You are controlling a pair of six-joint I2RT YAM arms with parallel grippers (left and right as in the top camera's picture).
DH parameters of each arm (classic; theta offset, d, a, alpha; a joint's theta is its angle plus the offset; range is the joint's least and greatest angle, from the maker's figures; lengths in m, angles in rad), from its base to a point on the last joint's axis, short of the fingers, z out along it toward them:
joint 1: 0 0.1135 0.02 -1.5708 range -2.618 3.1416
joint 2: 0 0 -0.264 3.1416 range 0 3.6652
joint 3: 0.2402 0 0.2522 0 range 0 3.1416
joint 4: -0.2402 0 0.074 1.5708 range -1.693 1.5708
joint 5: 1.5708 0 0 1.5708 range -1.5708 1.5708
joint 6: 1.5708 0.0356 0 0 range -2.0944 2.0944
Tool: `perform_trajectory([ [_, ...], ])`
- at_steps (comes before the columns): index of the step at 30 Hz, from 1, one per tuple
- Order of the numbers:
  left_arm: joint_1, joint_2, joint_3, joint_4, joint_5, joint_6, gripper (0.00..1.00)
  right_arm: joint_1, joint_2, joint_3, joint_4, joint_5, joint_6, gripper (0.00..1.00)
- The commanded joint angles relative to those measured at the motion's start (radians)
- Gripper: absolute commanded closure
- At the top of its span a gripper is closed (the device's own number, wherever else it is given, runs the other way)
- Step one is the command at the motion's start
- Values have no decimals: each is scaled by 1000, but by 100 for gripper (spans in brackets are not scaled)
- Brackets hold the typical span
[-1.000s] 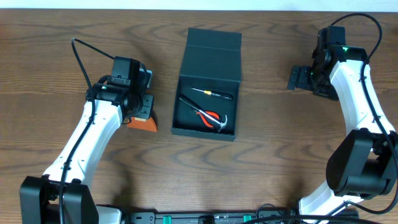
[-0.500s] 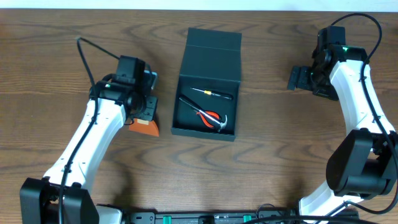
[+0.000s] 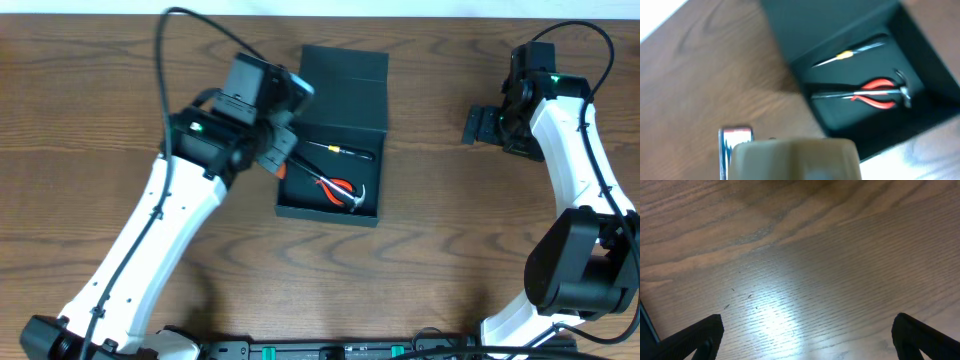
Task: Pack container
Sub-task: 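Lift the scraper and carry it over the black box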
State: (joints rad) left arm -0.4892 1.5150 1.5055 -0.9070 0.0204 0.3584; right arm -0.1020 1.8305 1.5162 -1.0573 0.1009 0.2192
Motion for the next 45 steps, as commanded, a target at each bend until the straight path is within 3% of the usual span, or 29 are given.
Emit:
perform_trajectory([
  [1, -54, 9, 22, 26, -3, 244, 94, 5, 1, -3, 0, -5, -11, 1],
  [5, -89, 54, 22, 80, -2, 329, 94, 5, 1, -3, 0, -5, -11, 1],
  [18, -107, 237, 22, 120, 79, 329, 94, 5, 1, -3, -1, -5, -11, 1],
  [45, -126, 354, 19, 101, 181, 310, 94, 5, 1, -3, 3, -5, -11, 1],
])
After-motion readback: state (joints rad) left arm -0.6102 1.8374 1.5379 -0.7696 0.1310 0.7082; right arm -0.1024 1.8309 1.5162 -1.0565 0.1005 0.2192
